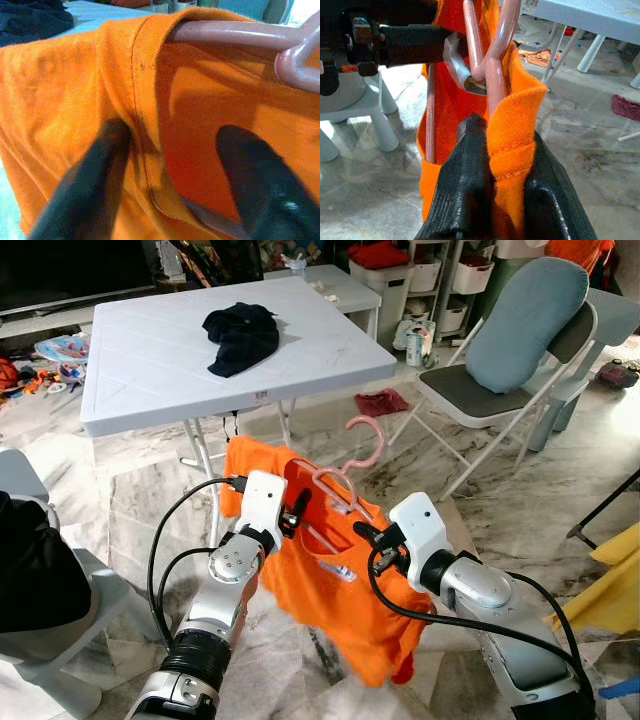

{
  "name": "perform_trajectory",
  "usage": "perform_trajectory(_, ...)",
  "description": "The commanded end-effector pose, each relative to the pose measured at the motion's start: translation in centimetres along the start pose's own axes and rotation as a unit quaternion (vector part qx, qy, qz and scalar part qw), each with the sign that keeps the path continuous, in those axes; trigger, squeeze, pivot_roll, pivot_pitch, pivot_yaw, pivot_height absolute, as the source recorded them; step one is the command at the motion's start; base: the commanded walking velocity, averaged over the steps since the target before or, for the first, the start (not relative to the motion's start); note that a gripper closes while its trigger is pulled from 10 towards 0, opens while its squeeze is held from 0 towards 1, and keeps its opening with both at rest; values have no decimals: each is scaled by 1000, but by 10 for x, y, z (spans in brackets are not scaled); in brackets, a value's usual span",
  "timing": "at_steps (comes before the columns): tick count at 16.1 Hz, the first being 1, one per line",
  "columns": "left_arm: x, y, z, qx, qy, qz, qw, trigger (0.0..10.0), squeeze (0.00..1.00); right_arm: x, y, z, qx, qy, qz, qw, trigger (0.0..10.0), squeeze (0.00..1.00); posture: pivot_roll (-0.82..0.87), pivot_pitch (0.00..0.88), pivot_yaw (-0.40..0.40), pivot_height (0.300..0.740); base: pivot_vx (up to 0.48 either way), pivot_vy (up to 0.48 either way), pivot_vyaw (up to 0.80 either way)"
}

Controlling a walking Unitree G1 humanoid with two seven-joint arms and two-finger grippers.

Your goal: Hang hanger

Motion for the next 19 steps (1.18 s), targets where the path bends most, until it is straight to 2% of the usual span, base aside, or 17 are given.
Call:
perform_trajectory(1, 2, -2, 1, 5, 1, 17, 1000, 10000, 1000, 12, -1, 0, 4, 28, -14, 999, 10000, 0, -133, 0, 8, 740, 0, 0, 0)
perform_trajectory(2, 1, -4, 1, 9, -3, 22, 1000, 10000, 1000, 13, -1, 0, 5, 29, -14, 999, 10000, 0, -134, 0, 10, 740, 0, 0, 0)
perform_trajectory(3, 0, -8, 1, 13, -8, 28, 999, 10000, 0, 14, -1, 0, 5, 33, -17, 999, 10000, 0, -134, 0, 10, 740, 0, 0, 0)
perform_trajectory(5, 1, -12, 2, 18, -7, 30, 999, 10000, 0, 14, 2, -1, -1, 33, -16, 999, 10000, 0, -137, 0, 13, 740, 0, 0, 0)
perform_trajectory(6, 3, -14, 2, 18, -1, 29, 999, 0, 0, 13, 4, -1, -2, 31, -16, 999, 10000, 0, -137, 0, 13, 740, 0, 0, 0)
perform_trajectory(12, 7, -22, 4, 31, 6, 33, 999, 0, 0, 11, -1, -2, 7, 28, -26, 999, 10000, 0, -135, 0, 5, 740, 0, 0, 0)
perform_trajectory(19, 6, -26, 4, 43, 2, 34, 999, 0, 0, 5, 6, -3, -6, 14, -38, 999, 10000, 0, -137, 0, -2, 740, 0, 0, 0)
Point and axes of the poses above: a point about 5 cm out from each wrist's last joint towards the gripper, its own z axis pointing out of the wrist towards the gripper, its own x axis along the axis of the wrist's last joint, y = z × x, the point moved 1 cm from there along z, pointing out of the wrist towards the gripper, and after that the axes turned 11 degrees about -z, right-handed, at the moved point
